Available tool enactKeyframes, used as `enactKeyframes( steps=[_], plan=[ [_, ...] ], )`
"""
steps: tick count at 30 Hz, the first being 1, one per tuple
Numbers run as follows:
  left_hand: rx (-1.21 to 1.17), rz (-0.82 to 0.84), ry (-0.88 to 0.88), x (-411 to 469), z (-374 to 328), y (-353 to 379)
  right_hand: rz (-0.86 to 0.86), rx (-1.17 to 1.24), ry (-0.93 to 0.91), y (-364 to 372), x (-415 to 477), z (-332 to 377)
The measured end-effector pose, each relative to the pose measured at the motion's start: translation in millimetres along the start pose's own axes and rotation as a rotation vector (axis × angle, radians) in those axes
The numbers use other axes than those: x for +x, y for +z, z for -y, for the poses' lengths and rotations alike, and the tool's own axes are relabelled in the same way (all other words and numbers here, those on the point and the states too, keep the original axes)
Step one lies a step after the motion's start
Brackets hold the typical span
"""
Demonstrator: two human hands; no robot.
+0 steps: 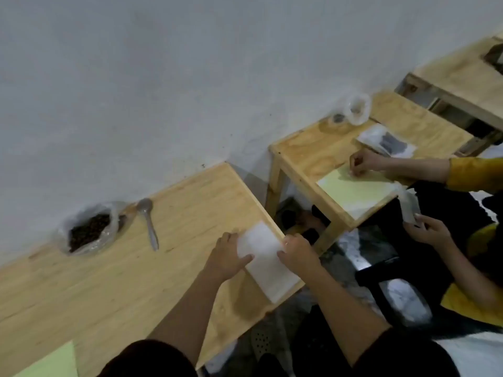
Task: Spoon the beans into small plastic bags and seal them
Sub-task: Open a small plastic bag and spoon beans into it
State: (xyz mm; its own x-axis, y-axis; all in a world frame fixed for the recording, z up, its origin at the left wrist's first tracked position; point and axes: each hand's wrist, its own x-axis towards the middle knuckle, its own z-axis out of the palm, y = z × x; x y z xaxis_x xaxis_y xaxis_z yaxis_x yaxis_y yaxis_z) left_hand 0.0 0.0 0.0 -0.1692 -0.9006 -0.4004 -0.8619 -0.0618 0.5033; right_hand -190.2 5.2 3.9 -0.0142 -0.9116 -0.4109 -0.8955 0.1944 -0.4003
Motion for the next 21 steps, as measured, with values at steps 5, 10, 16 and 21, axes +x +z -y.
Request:
enactKeyframes(
  steps=[5, 10, 16, 21],
  plan=[
    [0.036, -0.077, -0.035, -2.5, 4.2, 18.8, 0.026, 0.024, 0.022, 4.0, -0.3, -0.6],
    [-0.019, -0.141, -0.031, -5.0, 6.9, 25.4, -0.042, 0.071, -0.032, 8.6, 3.1, 3.4],
    [-0.014, -0.207, -0.032, -5.5, 3.9, 27.3, -0.114, 0.225, -0.009, 6.3, 11.3, 11.3],
    [-0.027, -0.221, -0.066, -4.5, 2.1, 25.4, -0.055, 0.365, -0.025, 0.9, 18.8, 13.0]
  ],
)
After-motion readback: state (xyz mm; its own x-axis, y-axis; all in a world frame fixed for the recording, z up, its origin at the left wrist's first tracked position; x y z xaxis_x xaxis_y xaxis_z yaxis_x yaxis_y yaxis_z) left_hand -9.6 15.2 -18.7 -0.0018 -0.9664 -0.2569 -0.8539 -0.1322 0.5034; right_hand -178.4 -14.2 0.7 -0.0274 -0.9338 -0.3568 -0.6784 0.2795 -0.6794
